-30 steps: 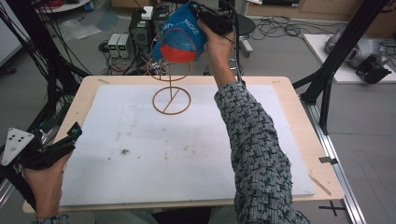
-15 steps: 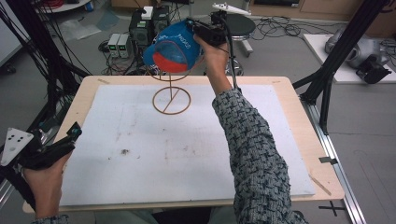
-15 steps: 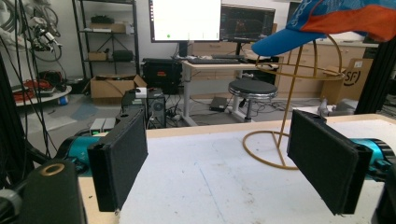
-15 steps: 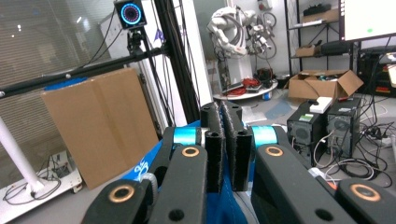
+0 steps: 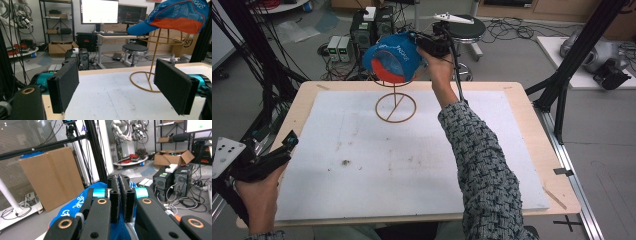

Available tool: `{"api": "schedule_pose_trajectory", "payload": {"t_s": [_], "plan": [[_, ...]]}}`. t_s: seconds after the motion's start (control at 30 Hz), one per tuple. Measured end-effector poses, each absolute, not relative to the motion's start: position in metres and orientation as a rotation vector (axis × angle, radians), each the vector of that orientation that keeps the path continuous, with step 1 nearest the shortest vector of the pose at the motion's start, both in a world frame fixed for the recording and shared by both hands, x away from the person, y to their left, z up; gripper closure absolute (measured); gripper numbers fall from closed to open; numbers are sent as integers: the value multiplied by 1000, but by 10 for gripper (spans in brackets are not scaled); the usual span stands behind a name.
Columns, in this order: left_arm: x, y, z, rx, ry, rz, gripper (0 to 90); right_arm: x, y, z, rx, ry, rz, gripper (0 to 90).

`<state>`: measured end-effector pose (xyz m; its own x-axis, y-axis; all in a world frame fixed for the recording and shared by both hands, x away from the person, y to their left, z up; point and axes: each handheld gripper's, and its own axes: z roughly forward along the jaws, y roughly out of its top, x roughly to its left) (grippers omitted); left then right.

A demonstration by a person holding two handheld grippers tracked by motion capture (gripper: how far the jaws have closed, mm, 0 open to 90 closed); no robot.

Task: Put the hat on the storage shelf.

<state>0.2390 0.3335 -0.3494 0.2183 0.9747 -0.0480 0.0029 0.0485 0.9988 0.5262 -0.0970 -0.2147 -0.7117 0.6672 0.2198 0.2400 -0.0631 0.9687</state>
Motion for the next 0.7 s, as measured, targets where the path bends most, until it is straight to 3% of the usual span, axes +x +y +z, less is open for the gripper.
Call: {"api": "schedule_pose_trajectory", "payload": {"t_s": [0.7], "plan": [[238,334,-348,1268,1063,1015,204,525,-79,-234,960,2001,1737,880]]}}
